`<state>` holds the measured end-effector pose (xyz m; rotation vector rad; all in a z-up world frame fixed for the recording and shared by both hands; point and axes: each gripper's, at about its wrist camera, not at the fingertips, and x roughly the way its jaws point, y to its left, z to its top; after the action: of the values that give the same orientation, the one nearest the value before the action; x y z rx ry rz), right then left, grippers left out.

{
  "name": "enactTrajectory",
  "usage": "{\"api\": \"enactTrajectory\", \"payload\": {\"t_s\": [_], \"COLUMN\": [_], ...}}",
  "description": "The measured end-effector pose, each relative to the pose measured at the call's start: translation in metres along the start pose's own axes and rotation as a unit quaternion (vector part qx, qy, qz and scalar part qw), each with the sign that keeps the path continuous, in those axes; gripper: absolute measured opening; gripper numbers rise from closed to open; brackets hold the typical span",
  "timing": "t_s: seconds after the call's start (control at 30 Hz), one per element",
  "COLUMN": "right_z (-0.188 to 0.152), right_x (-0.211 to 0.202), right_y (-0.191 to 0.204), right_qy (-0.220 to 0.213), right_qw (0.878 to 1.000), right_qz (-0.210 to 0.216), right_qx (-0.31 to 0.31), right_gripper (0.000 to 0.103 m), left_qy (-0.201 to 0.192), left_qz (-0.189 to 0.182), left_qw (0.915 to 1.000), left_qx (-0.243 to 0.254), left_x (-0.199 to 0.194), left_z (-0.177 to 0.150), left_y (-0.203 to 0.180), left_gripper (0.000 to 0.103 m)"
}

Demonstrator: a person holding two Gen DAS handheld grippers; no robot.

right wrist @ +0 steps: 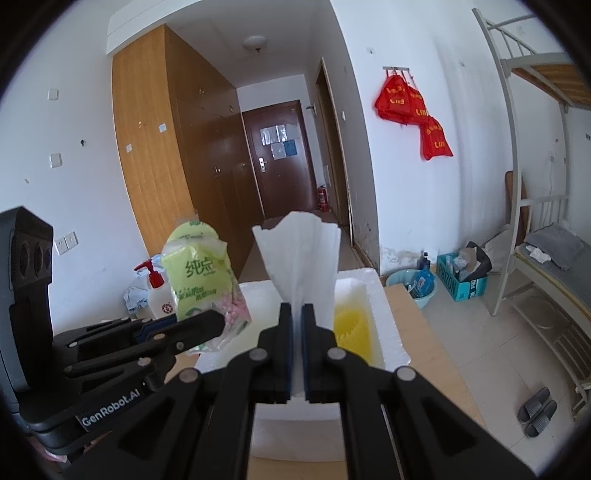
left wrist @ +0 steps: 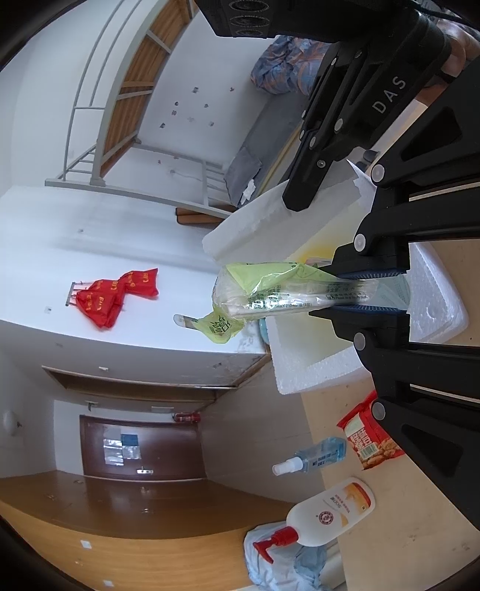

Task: Organize soft objects
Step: 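Open both grippers to drop the tissue and tissue pack into the box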

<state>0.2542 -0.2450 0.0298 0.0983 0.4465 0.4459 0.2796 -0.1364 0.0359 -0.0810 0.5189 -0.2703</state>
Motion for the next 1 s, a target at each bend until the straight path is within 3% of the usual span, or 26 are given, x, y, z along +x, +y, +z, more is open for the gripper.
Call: {"api": "enactTrajectory", "payload": {"t_s": [0.1,0.2,0.27,1.0], "right_z": [0.000,0.001,0.001,-0.001], "right_x": [0.001,0.002,0.000,-0.022], "right_y": [-0.002,-0.003,-0.003,-0.010], "right_qy": [0.001,0.000,-0.003,-0.017], "right_qw": [1.000,1.000,1.000,1.000], "right_qz": [0.004,0.004,0.004,-0.014], "right_qx": [0.004,0.007,0.008,0.013], "right_gripper": [0.008,0.021,0.036,0.037], "left_qy": [0.001,0.000,0.001,0.026], "left_qz": [-0.001,0.000,0.000,-0.014], "left_qw": [1.0000,1.0000,1.0000,0.9995], "left_qx": [-0.002,-0.001,-0.001,0.010], "left_x": [0.000,-0.001,-0.001,0.026], "left_z": [0.000,0.001,0.002,0.003], "left_y": [0.000,0.001,0.001,-0.010], "left_gripper": [0.013,0.013,0.013,0.013]}}
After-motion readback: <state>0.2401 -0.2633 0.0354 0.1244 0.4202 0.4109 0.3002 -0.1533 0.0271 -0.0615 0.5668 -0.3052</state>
